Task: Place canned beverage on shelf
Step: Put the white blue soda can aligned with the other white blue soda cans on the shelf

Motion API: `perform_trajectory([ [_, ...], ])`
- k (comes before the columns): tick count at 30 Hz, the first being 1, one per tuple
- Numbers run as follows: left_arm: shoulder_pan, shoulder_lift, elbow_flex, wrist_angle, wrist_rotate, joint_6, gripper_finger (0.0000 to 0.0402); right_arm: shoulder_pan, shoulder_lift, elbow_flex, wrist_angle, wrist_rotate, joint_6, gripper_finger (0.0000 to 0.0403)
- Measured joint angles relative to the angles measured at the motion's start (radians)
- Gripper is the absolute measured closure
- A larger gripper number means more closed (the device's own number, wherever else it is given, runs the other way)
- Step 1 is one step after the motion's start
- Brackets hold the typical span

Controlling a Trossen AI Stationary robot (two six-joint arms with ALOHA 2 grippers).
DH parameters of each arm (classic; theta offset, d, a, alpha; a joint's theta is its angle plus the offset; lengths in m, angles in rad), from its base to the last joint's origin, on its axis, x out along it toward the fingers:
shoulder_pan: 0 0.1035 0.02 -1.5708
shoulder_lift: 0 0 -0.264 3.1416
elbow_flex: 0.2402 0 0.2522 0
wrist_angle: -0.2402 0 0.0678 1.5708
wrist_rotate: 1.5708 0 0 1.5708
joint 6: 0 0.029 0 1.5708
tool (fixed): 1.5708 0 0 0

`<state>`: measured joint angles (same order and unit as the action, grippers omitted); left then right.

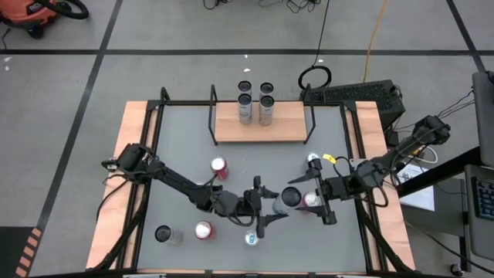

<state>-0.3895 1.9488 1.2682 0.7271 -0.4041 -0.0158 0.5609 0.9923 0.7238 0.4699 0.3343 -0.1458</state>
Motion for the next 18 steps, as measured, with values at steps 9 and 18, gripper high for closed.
perform_trajectory([
  [9, 0.054, 0.0, 0.0, -0.062, 0.02, 0.001, 0.0159, -0.026, 0.05, -0.001, 0.049, -0.021, -0.021, 0.01],
  [18, 0.058, 0.0, 0.0, -0.079, 0.017, 0.001, 0.0158, -0.033, 0.052, -0.002, 0.057, 0.027, -0.034, 0.0172],
])
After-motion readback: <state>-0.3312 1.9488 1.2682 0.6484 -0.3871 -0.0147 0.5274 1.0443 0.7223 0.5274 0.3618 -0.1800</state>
